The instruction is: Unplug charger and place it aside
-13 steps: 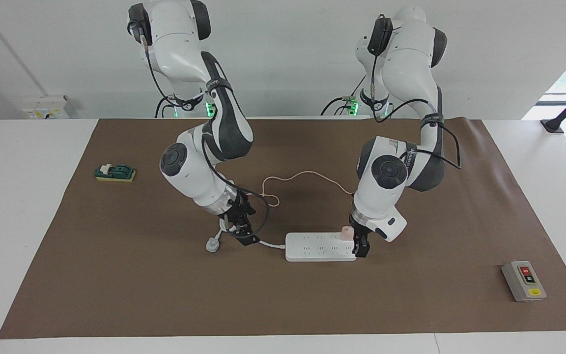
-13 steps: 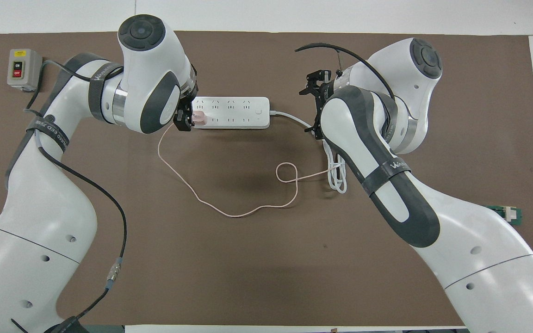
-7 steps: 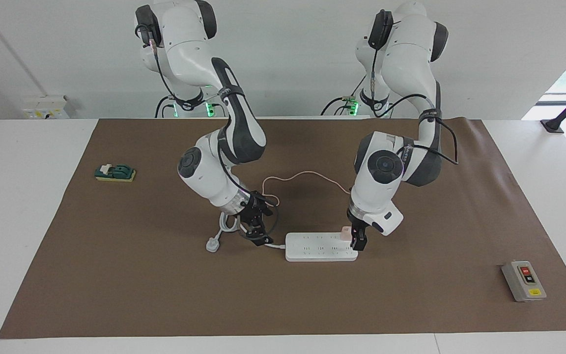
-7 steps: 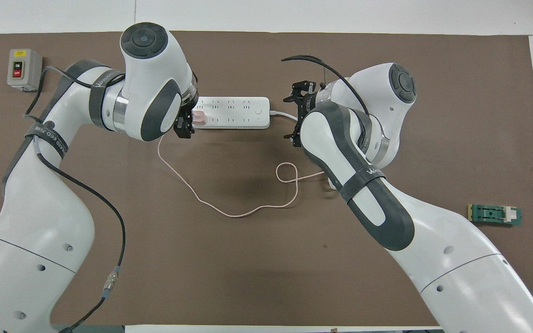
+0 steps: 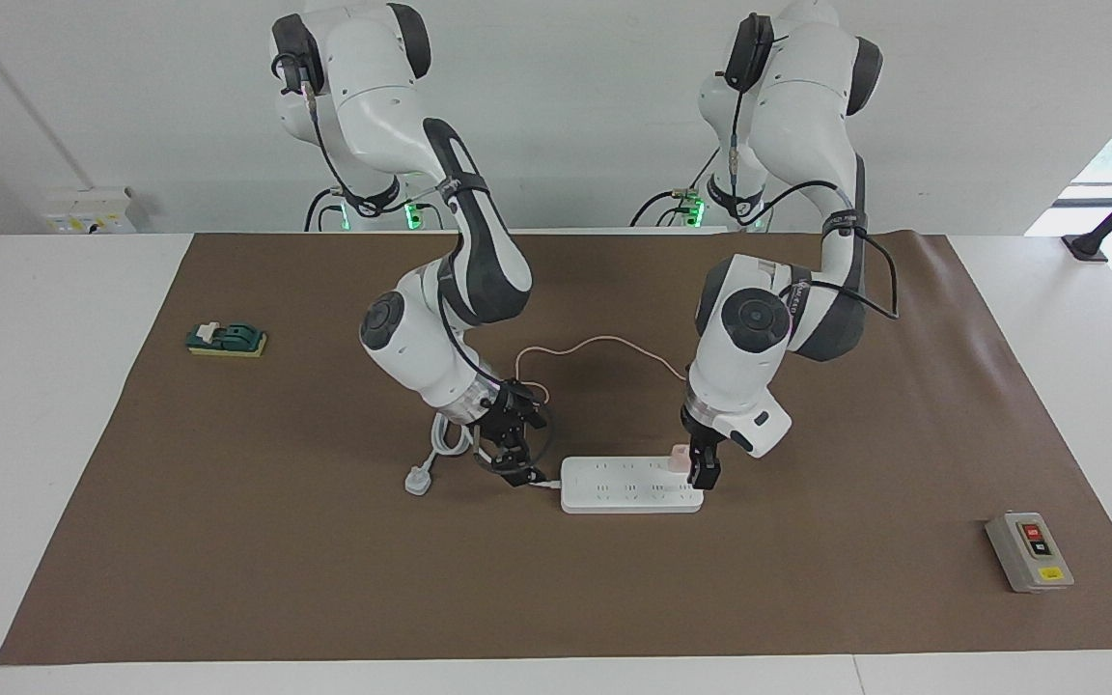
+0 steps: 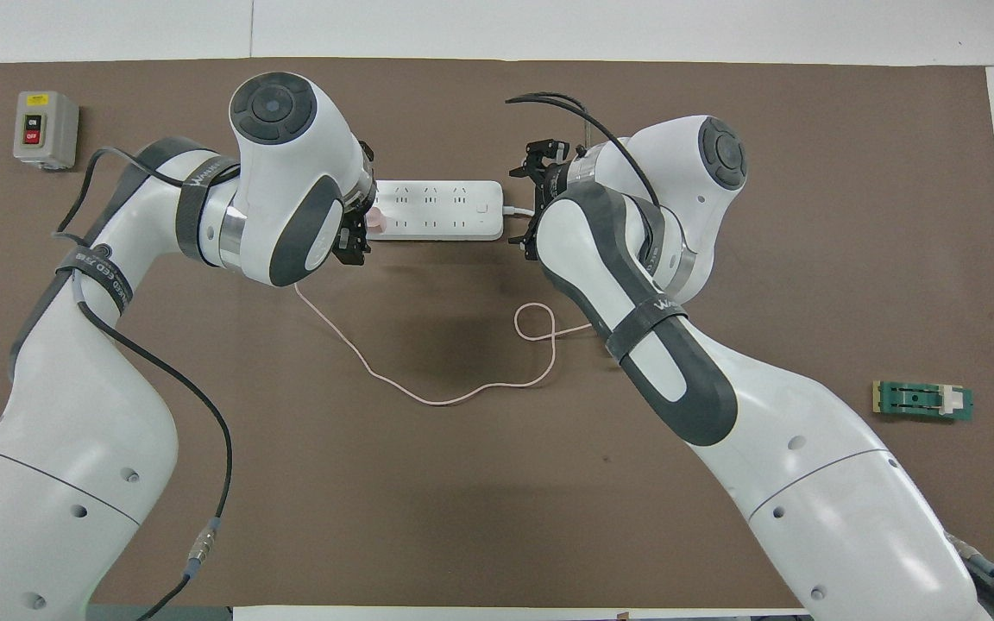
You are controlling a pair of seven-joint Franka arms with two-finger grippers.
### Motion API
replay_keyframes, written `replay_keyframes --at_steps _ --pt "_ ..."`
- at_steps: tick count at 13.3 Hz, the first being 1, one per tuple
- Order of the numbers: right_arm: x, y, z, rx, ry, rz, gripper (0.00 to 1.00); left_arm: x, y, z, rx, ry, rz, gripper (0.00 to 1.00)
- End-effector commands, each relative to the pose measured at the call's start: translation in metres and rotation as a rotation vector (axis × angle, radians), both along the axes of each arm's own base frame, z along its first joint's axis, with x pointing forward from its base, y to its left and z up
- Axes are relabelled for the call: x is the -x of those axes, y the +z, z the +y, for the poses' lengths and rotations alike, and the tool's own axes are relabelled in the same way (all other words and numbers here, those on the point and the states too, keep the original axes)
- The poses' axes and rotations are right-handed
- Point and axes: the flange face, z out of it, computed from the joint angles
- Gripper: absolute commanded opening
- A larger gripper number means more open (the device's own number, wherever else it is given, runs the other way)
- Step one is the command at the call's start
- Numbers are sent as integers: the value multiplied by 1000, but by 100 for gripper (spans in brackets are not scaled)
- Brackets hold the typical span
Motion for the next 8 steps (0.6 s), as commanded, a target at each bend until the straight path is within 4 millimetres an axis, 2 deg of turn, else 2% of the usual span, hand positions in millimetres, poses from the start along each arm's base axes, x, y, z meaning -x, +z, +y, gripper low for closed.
replay_keyframes --at_steps 1,2,4,6,8 --pt "1 1 10 -22 31 -3 100 8 3 3 -20 11 -25 100" --pt "3 5 9 -30 52 12 100 7 3 2 -18 9 -29 100" --pt "3 -9 11 -7 75 33 100 6 0 2 -19 8 -32 100" --pt "-5 -13 19 -13 118 61 100 6 -4 3 -40 -4 -38 100" --pt "-3 -21 22 10 142 64 100 7 -5 0 -42 -10 -36 98"
